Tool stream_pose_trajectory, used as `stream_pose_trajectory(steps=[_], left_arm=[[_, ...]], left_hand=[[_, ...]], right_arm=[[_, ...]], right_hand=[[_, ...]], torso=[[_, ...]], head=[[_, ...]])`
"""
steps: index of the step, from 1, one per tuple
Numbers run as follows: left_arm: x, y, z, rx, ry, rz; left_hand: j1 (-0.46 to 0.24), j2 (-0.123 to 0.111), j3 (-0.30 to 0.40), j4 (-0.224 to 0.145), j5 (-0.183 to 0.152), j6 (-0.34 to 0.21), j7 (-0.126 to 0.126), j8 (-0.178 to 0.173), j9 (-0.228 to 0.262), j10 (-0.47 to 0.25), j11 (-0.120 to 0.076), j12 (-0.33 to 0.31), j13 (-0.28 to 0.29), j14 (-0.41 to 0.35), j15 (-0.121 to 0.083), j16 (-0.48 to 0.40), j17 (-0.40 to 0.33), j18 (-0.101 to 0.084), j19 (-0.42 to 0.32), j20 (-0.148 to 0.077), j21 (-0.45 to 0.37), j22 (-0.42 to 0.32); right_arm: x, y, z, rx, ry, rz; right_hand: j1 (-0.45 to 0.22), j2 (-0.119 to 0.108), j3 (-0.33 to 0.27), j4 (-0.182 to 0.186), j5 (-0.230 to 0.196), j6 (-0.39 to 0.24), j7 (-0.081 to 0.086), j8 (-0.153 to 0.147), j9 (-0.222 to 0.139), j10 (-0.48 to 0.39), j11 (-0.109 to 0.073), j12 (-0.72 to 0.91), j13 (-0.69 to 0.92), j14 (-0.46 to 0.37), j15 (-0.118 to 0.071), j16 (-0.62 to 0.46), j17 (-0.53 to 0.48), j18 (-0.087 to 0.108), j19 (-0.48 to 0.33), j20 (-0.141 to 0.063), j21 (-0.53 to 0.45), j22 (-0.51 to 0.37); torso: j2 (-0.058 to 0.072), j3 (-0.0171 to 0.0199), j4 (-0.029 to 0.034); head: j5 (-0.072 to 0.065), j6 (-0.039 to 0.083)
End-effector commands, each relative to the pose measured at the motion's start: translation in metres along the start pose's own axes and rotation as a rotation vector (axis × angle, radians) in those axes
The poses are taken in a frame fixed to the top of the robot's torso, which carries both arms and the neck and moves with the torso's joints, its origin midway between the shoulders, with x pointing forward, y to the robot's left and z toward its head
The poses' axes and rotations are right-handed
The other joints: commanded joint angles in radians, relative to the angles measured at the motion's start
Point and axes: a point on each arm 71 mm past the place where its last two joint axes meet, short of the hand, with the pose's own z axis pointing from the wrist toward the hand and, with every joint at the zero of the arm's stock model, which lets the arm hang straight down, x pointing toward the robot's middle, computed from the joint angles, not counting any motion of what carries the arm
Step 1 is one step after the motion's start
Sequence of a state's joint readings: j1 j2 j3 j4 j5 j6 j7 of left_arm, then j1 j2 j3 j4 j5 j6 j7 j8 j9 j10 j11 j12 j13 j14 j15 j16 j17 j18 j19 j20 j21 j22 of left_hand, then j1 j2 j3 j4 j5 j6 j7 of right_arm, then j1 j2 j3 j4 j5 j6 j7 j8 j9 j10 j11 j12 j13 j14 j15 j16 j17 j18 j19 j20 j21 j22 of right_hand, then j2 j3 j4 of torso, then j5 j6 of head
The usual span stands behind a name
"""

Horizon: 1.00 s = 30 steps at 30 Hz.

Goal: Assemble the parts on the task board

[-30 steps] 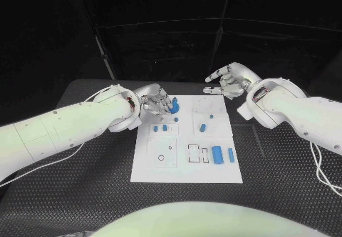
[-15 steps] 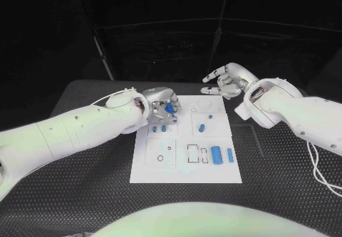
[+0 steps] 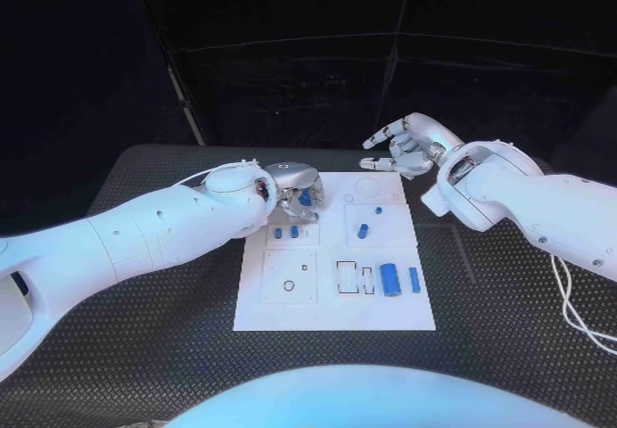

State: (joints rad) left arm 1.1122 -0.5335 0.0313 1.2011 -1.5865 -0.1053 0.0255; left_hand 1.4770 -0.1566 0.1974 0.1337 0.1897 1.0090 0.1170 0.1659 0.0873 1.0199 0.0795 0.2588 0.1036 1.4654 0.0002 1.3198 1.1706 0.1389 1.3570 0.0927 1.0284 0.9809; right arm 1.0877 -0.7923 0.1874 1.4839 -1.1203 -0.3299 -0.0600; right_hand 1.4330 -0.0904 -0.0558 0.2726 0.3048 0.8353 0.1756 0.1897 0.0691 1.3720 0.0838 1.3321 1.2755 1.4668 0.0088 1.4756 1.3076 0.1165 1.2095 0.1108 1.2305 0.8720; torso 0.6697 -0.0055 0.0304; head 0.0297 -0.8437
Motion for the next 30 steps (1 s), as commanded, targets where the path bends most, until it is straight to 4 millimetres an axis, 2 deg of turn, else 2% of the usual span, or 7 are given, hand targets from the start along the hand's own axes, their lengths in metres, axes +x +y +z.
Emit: stream_pose_trajectory(steps=[1,30], left_arm=[[0.003,0.001,0.002,-0.018,0.052,0.047],[0.009,-0.004,0.014,-0.026,0.103,0.053]], left_hand=[[0.001,0.01,0.002,-0.001,-0.004,0.014,-0.002,-0.004,-0.001,0.013,-0.003,-0.004,-0.003,0.032,-0.009,0.0,-0.005,-0.016,0.011,0.001,0.013,0.012],[0.016,0.021,0.035,-0.006,-0.003,0.041,-0.004,-0.015,-0.006,0.059,-0.008,-0.014,-0.019,0.03,-0.012,-0.004,-0.031,-0.027,0.03,-0.002,0.071,0.078]], right_arm=[[0.0,0.002,0.0,-0.012,0.0,0.0],[0.001,0.004,0.001,-0.015,0.006,0.001]], right_hand=[[-0.003,0.008,-0.005,0.0,0.005,-0.004,-0.005,0.004,-0.001,-0.001,-0.001,0.003,0.001,0.059,-0.004,-0.004,0.059,0.013,-0.005,0.001,-0.005,-0.001],[-0.002,0.01,-0.005,0.0,0.006,-0.003,-0.005,0.006,-0.001,0.0,-0.002,0.005,0.002,0.059,-0.004,-0.004,0.06,0.013,-0.004,0.001,-0.005,0.0]], torso=[[0.0,0.0005,0.0008],[-0.001,-0.0001,0.0016]], head=[[-0.001,-0.001],[-0.005,-0.008]])
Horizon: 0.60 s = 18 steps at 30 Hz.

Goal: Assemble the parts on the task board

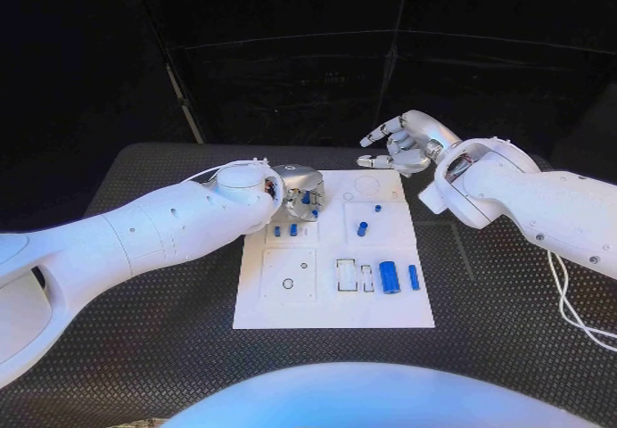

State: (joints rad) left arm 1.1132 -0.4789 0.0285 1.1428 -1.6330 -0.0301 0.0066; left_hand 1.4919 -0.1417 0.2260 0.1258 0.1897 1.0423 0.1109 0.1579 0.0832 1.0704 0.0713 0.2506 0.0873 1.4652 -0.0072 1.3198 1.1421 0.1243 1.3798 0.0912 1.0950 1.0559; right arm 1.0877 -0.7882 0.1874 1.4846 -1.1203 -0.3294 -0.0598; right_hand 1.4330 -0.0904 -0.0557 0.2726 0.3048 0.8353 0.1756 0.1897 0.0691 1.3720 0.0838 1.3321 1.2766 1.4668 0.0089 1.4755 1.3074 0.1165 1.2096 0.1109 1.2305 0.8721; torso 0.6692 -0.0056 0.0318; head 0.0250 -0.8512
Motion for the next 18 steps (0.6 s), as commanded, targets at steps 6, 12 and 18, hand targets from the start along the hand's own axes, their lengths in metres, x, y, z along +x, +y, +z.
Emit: stream_pose_trajectory(steps=[6,12,18], left_arm=[[0.0037,0.0018,0.0009,-0.023,0.053,0.008],[0.0038,0.0027,0.0015,-0.033,0.055,0.008],[0.001,0.0022,0.0015,-0.034,0.015,0.008]], left_hand=[[-0.002,0.006,0.014,0.003,-0.005,0.006,0.002,-0.014,-0.004,0.009,0.001,-0.014,-0.009,0.03,-0.005,-0.004,-0.007,-0.013,0.006,0.0,0.007,0.008],[0.026,0.033,0.061,-0.012,-0.008,0.047,0.005,-0.006,0.0,0.075,-0.014,-0.002,-0.007,0.03,-0.016,0.0,-0.009,-0.014,0.007,-0.007,0.024,0.029],[0.046,0.044,0.126,-0.044,-0.011,0.078,0.007,-0.006,0.003,0.118,-0.019,-0.006,-0.003,0.03,-0.023,0.005,-0.013,-0.02,0.012,-0.015,0.05,0.06]], right_arm=[[0.0001,0.002,0.0006,-0.011,0.004,-0.001],[0.0004,0.0022,0.0008,-0.012,0.006,0.0],[0.0004,0.0023,0.0008,-0.012,0.006,0.0]], right_hand=[[-0.002,0.01,-0.005,0.0,0.006,-0.002,-0.005,0.006,-0.001,0.0,-0.002,0.005,0.001,0.059,-0.004,-0.004,0.06,0.013,-0.004,0.001,-0.005,0.0],[-0.002,0.011,-0.005,0.0,0.006,-0.001,-0.005,0.007,0.0,0.001,-0.002,0.006,0.003,0.06,-0.004,-0.004,0.06,0.013,-0.004,0.001,-0.005,0.001],[-0.002,0.011,-0.005,0.0,0.006,-0.001,-0.005,0.007,0.0,0.001,-0.002,0.006,0.003,0.06,-0.004,-0.004,0.06,0.013,-0.004,0.001,-0.005,0.001]], torso=[[-0.001,0.0,0.0005],[0.0,-0.0002,-0.0002],[-0.001,-0.0004,-0.0003]], head=[[-0.001,-0.002],[-0.002,-0.003],[-0.002,-0.002]])
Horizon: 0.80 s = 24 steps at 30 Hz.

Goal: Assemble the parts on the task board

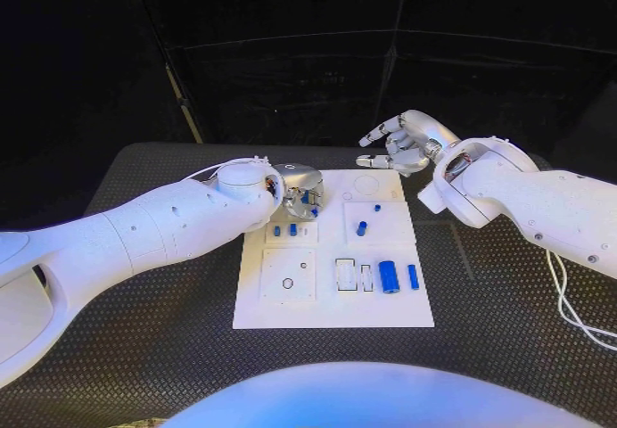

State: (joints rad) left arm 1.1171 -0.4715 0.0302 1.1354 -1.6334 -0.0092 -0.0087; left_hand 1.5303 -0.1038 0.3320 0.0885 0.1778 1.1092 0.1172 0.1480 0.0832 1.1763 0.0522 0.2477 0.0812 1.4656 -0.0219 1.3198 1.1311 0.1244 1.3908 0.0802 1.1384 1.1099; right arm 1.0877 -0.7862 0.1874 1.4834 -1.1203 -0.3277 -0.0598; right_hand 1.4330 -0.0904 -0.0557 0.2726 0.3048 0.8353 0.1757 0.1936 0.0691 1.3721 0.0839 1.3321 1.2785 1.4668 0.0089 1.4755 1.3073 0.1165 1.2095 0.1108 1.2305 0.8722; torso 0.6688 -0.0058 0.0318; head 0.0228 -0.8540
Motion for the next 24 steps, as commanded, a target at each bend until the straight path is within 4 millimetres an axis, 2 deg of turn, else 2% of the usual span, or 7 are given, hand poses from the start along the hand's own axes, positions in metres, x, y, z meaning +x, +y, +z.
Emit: stream_pose_trajectory(steps=[1,14,24], left_arm=[[0.002,0.002,-0.001,-0.016,-0.01,0.006],[-0.009,0.0,-0.01,0.015,-0.125,-0.024],[-0.026,0.012,-0.033,-0.005,-0.18,-0.076]], left_hand=[[0.007,0.006,0.025,-0.009,0.001,0.014,0.0,0.004,0.003,0.015,-0.001,-0.005,0.003,0.029,-0.007,0.005,-0.003,-0.021,0.001,-0.004,0.009,0.009],[-0.034,-0.013,0.068,-0.019,-0.002,0.021,0.005,-0.013,0.0,0.025,0.003,-0.038,0.0,0.028,-0.003,0.007,-0.014,-0.022,-0.001,-0.002,0.02,0.027],[-0.047,-0.02,0.074,-0.018,-0.002,0.022,0.006,-0.017,0.0,0.026,0.005,-0.046,-0.001,0.027,-0.002,0.007,-0.018,-0.022,-0.003,-0.001,0.02,0.028]], right_arm=[[0.0,0.002,0.0,-0.012,0.004,-0.001],[-0.001,0.001,0.001,-0.012,0.001,-0.002],[-0.002,-0.001,0.0,-0.009,-0.002,-0.003]], right_hand=[[-0.002,0.011,-0.005,0.0,0.006,-0.001,-0.005,0.003,0.0,0.001,-0.002,0.006,0.001,0.06,-0.004,-0.004,0.06,0.013,-0.004,0.001,-0.005,0.001],[-0.002,0.012,-0.005,0.0,0.006,0.002,-0.006,0.005,0.0,0.001,-0.002,0.007,0.001,0.06,-0.004,-0.004,0.061,0.013,-0.004,0.001,-0.005,0.0],[-0.002,0.012,-0.005,-0.001,0.006,0.003,-0.006,0.006,0.0,0.001,-0.002,0.006,0.001,0.06,-0.004,-0.004,0.061,0.013,-0.004,0.001,-0.006,0.0]], torso=[[0.0,-0.0003,-0.0003],[-0.002,-0.0001,0.0029],[-0.001,-0.0004,0.0029]], head=[[0.0,0.001],[0.001,0.009],[0.006,0.016]])
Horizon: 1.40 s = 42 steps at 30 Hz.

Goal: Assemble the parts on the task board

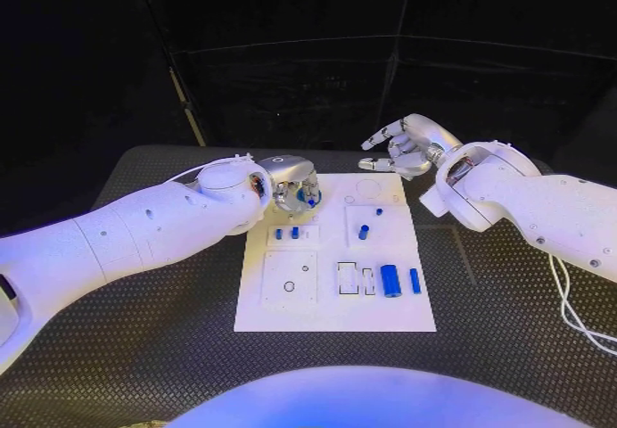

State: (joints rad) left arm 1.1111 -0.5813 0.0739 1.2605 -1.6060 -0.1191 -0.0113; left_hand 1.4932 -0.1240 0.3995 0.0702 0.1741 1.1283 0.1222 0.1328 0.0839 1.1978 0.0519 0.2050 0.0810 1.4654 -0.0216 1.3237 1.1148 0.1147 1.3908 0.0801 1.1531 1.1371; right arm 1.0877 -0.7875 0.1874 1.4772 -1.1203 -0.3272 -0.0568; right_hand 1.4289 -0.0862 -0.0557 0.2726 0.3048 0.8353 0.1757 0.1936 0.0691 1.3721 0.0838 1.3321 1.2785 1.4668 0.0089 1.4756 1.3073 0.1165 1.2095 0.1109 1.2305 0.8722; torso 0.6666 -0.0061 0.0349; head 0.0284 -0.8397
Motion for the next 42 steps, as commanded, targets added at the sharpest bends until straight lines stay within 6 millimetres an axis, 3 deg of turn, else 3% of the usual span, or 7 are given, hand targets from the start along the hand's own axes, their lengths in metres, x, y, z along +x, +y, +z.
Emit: stream_pose_trajectory(steps=[1,14,20,42], left_arm=[[-0.005,0.005,-0.006,-0.02,-0.03,-0.033],[-0.001,0.033,-0.029,-0.099,0.015,-0.07],[0.002,0.035,-0.029,-0.106,0.033,-0.076],[0.012,0.035,-0.022,-0.107,0.095,-0.082]], left_hand=[[-0.011,-0.001,0.006,0.0,0.001,0.003,0.001,-0.002,-0.001,0.005,0.005,-0.004,-0.001,0.027,-0.002,0.003,-0.002,-0.012,-0.003,0.0,0.005,0.001],[-0.024,-0.008,0.007,0.001,0.0,0.006,0.001,-0.005,-0.001,0.01,0.005,-0.009,-0.001,0.027,-0.002,0.003,-0.006,-0.012,-0.003,0.0,0.006,0.004],[-0.03,-0.01,0.007,0.003,0.0,0.007,0.0,-0.006,-0.001,0.011,0.005,-0.012,-0.001,0.026,-0.002,0.002,-0.008,-0.012,-0.004,0.001,0.005,0.004],[-0.035,-0.013,0.007,0.003,-0.001,0.008,-0.001,-0.007,-0.001,0.013,0.004,-0.014,-0.001,0.025,-0.002,0.001,-0.012,-0.012,-0.005,0.001,0.005,0.004]], right_arm=[[-0.001,0.001,0.0,-0.011,0.001,-0.001],[-0.002,-0.001,0.0,-0.005,-0.001,-0.001],[-0.001,-0.002,0.0,-0.004,0.001,-0.001],[-0.001,-0.002,0.0,-0.003,0.002,0.0]], right_hand=[[0.002,0.008,-0.005,-0.001,0.006,0.003,-0.006,0.006,0.0,0.001,-0.002,0.006,0.001,0.06,-0.004,-0.004,0.061,0.013,-0.004,0.001,-0.006,0.0],[0.002,0.008,-0.005,-0.001,0.006,0.003,-0.006,0.006,0.0,0.001,-0.002,0.006,0.001,0.06,-0.004,-0.004,0.061,0.013,-0.004,0.001,-0.006,0.0],[0.002,0.008,-0.005,-0.001,0.006,0.003,-0.006,0.006,0.0,0.001,-0.002,0.006,0.001,0.06,-0.004,-0.004,0.061,0.013,-0.004,0.001,-0.006,0.0],[0.002,0.008,-0.005,-0.001,0.006,0.003,-0.006,0.006,0.0,0.001,-0.002,0.006,0.001,0.06,-0.004,-0.004,0.061,0.013,-0.004,0.001,-0.006,0.0]], torso=[[0.001,-0.0003,0.0008],[0.002,-0.0002,-0.0011],[0.002,0.0009,-0.0046],[0.002,0.0005,-0.0034]], head=[[0.0,0.001],[0.006,0.0],[0.009,-0.001],[0.008,-0.005]])
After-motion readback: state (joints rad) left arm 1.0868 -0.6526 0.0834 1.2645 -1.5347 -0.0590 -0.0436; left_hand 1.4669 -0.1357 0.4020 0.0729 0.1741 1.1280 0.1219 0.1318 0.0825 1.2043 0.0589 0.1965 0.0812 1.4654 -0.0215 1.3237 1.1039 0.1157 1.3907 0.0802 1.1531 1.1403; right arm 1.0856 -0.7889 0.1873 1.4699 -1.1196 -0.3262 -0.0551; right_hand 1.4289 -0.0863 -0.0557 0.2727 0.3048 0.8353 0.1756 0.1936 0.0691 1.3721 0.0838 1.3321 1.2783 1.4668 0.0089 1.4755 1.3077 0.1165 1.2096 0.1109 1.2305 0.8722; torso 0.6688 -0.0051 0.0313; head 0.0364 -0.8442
